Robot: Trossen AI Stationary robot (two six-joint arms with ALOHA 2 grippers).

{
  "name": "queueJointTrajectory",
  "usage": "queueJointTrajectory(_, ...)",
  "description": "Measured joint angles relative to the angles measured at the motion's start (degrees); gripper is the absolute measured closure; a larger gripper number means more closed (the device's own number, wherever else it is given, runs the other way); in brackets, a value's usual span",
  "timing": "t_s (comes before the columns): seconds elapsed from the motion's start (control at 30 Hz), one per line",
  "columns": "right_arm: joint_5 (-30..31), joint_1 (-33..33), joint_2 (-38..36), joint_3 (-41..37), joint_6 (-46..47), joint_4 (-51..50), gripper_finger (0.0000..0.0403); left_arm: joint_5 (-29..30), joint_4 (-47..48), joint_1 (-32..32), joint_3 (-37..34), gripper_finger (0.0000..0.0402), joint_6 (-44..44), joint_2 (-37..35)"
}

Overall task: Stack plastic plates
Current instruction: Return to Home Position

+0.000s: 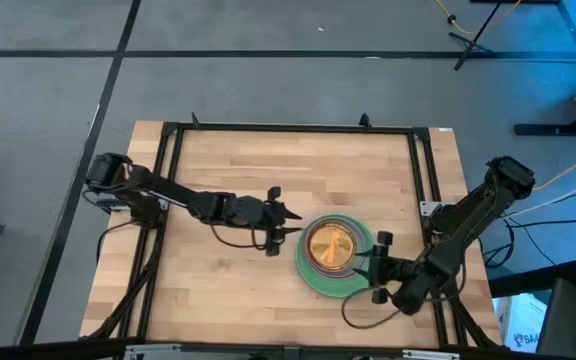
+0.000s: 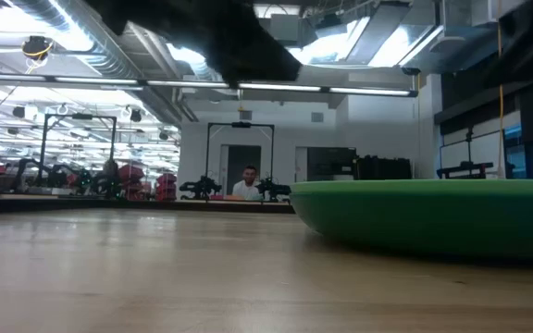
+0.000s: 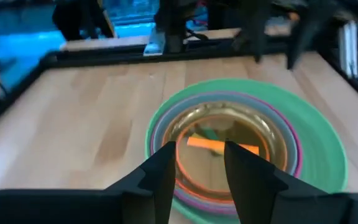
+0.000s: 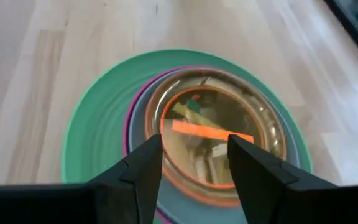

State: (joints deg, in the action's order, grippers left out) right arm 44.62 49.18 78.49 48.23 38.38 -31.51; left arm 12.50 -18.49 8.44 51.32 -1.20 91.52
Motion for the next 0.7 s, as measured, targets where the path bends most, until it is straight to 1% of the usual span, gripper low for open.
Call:
queueJointTrajectory(0.07,-1.4,-2.3,-0.5,0.0,-2.0,1.5,0.0226,-0.5,0.3,0.6,-1.5,0.0273,3.9,-2.4)
queueJointTrajectory(0.1,-1.7,-3.2,-0.6,0.0,-3.8,2.0,0.0226,-2.0,0.2,0.6,-2.9,0.0273,5.5,-3.9)
queueJointTrajectory(0.17,-2.2,-6.0,-1.3,0.0,-8.4,3.0,0.0226,-7.8,-0.5,-0.3,-6.1,0.0273,7.7,-6.8)
queueJointTrajectory(0.23,-3.7,-8.8,-2.8,-0.1,-12.1,2.7,0.0226,-13.6,-3.6,-2.0,-10.2,0.0273,7.4,-9.9)
queueJointTrajectory(0.3,-6.0,-12.6,-5.0,-0.5,-15.3,3.6,0.0226,-16.8,-7.3,-3.7,-14.4,0.0273,6.5,-13.6)
queueJointTrajectory(0.4,-9.2,-17.3,-9.6,-3.3,-19.7,5.7,0.0226,-17.6,-12.2,-5.8,-20.3,0.0273,3.9,-18.3)
queueJointTrajectory(0.47,-12.3,-20.6,-13.8,-6.6,-22.6,7.7,0.0226,-16.0,-12.9,-6.7,-23.0,0.0273,2.7,-20.0)
queueJointTrajectory(0.57,-16.2,-27.3,-23.0,-13.6,-24.9,9.3,0.0226,-13.6,-12.8,-7.7,-25.2,0.0273,3.3,-21.4)
queueJointTrajectory(0.63,-19.8,-32.7,-29.7,-18.6,-28.0,15.5,0.0226,-12.8,-13.0,-8.4,-26.4,0.0273,4.7,-21.7)
queueJointTrajectory(0.7,-27.7,-38.5,-36.3,-23.6,-32.0,23.9,0.0226,-13.2,-12.6,-9.5,-27.2,0.0273,7.1,-21.8)
